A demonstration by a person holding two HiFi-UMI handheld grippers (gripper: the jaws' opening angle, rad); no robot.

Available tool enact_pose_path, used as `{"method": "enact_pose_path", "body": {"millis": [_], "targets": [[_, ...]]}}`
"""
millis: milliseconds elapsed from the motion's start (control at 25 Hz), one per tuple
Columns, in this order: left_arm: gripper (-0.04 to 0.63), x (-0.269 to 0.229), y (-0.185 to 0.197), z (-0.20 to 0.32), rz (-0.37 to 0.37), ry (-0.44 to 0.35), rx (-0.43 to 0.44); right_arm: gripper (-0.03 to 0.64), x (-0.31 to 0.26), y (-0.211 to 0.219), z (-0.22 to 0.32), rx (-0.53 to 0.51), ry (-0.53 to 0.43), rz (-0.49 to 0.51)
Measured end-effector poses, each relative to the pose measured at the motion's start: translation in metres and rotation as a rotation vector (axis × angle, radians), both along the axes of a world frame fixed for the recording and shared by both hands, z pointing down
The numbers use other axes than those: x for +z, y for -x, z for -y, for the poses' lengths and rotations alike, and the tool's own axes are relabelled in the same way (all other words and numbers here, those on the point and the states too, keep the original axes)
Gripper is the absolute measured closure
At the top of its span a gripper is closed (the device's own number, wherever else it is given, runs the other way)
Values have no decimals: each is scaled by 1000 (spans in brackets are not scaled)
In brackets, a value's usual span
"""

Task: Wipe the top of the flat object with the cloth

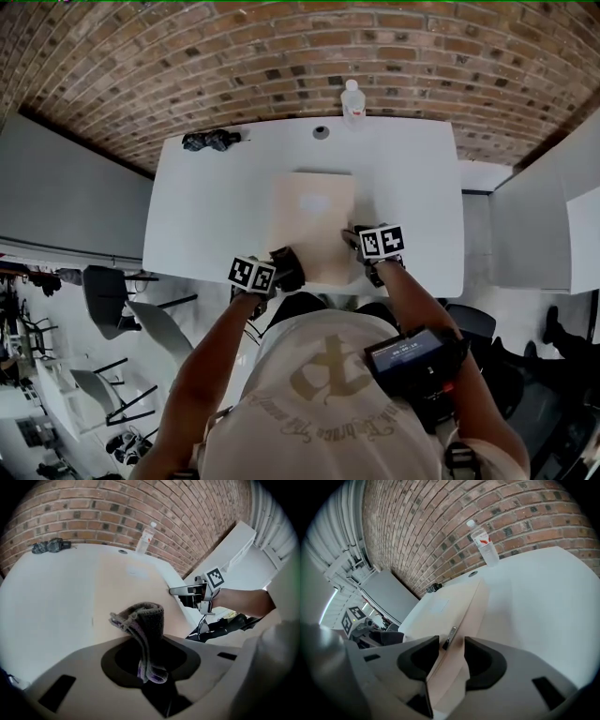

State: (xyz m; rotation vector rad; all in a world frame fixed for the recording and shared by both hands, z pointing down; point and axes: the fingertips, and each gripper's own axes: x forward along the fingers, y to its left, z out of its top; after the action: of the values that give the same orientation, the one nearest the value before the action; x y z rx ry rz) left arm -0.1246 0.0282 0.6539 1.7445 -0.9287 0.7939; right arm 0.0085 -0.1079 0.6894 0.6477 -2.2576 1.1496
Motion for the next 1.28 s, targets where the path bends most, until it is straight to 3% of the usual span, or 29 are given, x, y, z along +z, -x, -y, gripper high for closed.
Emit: {"method": "enact_pose_path", "body": {"millis": [400,600,880,1280], "targets": [[494,-2,62,-17,71,-14,-155,437,-1,-1,0,12,-2,-9],[494,-5,95,-19,88,-36,-220,443,-1,0,0,38,11,31],[494,-13,128,1,43,-121,-298,448,2,-2,-3,37,16,14],[494,-30,156,70,-11,-259,-300,453,0,-4,-3,108,15,-30]]}}
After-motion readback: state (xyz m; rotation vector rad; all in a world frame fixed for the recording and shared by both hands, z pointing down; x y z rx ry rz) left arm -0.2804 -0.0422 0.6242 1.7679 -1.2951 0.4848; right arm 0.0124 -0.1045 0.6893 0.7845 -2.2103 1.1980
